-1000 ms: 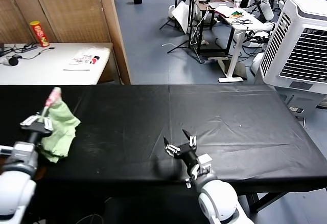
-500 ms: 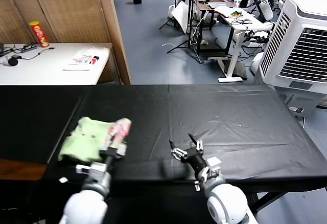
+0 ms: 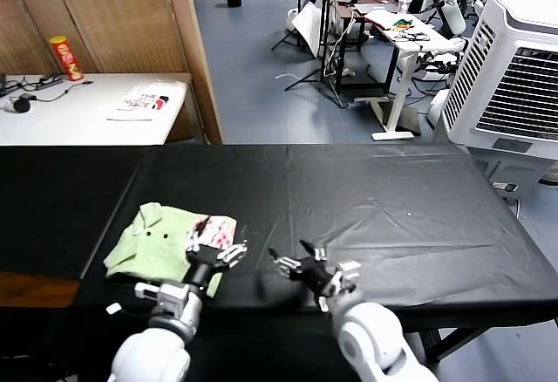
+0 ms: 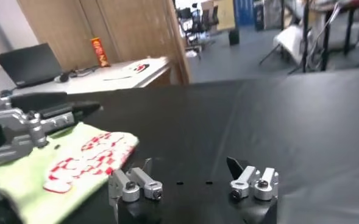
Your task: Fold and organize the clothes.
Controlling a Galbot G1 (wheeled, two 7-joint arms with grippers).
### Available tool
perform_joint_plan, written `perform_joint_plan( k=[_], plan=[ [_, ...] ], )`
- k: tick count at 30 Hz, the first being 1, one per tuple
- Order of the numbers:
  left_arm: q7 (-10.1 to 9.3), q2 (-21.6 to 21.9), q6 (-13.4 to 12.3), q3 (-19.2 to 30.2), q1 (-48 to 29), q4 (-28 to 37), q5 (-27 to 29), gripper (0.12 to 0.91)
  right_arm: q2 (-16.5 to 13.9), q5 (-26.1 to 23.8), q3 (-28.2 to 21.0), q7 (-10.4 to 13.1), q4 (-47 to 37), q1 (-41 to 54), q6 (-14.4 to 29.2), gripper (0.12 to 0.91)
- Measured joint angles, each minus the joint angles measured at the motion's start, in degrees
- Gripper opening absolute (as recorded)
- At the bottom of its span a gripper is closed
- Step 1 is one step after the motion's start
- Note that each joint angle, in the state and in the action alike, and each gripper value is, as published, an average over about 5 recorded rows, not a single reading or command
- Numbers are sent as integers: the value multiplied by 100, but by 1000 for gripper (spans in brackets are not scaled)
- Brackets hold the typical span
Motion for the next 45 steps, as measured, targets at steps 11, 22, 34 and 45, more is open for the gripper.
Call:
perform_joint_plan(
  k=[11, 22, 34, 45],
  plan=[
    [-66, 19, -144, -331, 249, 21, 133, 798, 610, 371, -627, 46, -1201, 910, 130, 795],
    [-101, -8, -285, -578, 519, -95, 219, 798, 1130, 457, -692, -17, -2110, 1339, 295, 515],
    [-107, -91, -469, -747, 728, -131, 326, 798, 1073, 356, -524, -394, -2599, 1770, 318, 126],
    [-295, -100, -836, -896, 893, -1, 74, 798, 188, -271, -316, -897, -2797, 2424, 253, 248]
  ],
)
